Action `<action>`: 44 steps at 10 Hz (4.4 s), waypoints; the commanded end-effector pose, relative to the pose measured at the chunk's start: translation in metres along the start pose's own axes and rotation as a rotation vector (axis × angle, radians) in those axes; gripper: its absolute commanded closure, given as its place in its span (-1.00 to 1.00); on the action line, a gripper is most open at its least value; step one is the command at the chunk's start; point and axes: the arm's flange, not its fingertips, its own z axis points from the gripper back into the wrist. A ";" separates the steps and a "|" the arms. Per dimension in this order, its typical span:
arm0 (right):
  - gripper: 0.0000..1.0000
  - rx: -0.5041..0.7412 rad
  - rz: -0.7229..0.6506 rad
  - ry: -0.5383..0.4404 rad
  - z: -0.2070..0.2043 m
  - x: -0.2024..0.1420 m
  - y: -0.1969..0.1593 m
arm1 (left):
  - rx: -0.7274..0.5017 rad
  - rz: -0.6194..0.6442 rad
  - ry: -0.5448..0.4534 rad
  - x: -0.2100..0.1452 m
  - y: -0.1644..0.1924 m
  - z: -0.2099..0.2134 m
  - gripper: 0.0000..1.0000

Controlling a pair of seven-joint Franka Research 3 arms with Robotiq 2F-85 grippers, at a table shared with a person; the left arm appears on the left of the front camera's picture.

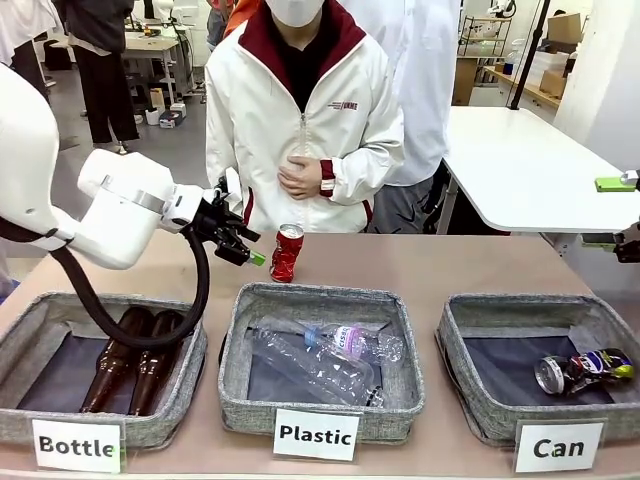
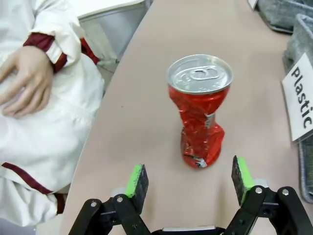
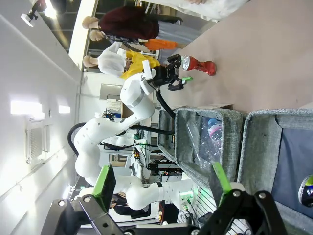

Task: Sort the can waste into the basket.
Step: Pick up the can waste from the table and place it in the right Fabric basket.

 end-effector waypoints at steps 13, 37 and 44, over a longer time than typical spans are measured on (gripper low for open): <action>-1.00 0.019 0.009 -0.011 -0.001 0.002 0.002 | -0.106 0.054 -0.171 0.005 -0.002 -0.066 -0.79; -1.00 0.019 0.009 -0.011 -0.001 0.002 0.002 | -0.355 0.084 -0.367 0.076 -0.162 0.221 1.00; -1.00 0.000 0.000 0.000 0.000 0.000 0.000 | -0.381 0.074 -0.368 0.074 -0.182 0.216 0.90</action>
